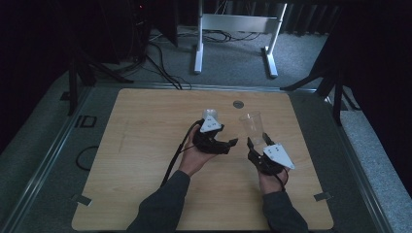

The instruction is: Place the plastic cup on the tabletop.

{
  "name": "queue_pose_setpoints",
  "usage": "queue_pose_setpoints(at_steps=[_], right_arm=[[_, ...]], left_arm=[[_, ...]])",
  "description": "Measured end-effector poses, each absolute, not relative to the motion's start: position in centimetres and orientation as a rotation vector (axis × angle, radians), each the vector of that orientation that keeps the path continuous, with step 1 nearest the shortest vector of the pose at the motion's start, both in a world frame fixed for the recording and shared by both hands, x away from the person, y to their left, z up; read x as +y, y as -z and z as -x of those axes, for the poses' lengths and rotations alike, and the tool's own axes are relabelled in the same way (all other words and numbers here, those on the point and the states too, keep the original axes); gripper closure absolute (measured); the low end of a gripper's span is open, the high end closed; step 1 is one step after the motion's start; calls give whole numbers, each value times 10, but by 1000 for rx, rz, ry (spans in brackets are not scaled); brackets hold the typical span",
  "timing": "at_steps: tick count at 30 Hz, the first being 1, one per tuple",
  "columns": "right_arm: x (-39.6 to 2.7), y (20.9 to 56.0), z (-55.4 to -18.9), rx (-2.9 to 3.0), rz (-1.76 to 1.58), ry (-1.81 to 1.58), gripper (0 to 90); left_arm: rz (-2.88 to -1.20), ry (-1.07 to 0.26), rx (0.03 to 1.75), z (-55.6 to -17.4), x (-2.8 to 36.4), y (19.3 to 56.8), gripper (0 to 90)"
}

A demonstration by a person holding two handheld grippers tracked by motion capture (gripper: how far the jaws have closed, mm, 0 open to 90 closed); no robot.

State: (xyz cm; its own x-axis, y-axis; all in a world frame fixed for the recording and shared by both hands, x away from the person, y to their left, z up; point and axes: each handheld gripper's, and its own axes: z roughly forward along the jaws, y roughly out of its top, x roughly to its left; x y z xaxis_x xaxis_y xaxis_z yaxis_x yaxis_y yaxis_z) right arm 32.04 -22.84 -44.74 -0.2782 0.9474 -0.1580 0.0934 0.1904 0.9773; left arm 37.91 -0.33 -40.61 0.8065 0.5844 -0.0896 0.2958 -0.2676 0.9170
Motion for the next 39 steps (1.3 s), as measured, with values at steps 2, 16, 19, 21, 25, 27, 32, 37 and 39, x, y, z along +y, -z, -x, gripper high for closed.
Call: queue_pose_setpoints(at_steps=[2, 16, 19, 21, 25, 27, 32, 37, 39], right_arm=[[-228, 447, -321, 1577, -1015, -1209, 421], [-227, 447, -320, 1581, -1010, -1222, 420], [-227, 447, -320, 1581, -1013, -1223, 420], [-226, 447, -320, 1583, -1010, -1225, 420], [-224, 447, -320, 1583, -1006, -1226, 420], [-224, 447, -319, 1584, -1005, -1228, 420], [-224, 448, -320, 1585, -1005, -1229, 420], [-223, 448, -319, 1586, -1000, -1231, 420], [-223, 448, -320, 1587, -1001, -1232, 420]], left_arm=[[-1862, -313, 671, -380, -5, 406, 250], [-1807, -263, 721, -388, -10, 405, 223], [-1803, -246, 724, -389, -11, 405, 212], [-1783, -220, 727, -389, -13, 405, 207], [-1768, -198, 728, -389, -16, 403, 203], [-1767, -193, 726, -390, -18, 402, 203], [-1740, -168, 729, -391, -21, 400, 203], [-1725, -140, 736, -392, -24, 400, 203], [-1736, -148, 729, -392, -27, 399, 203]])
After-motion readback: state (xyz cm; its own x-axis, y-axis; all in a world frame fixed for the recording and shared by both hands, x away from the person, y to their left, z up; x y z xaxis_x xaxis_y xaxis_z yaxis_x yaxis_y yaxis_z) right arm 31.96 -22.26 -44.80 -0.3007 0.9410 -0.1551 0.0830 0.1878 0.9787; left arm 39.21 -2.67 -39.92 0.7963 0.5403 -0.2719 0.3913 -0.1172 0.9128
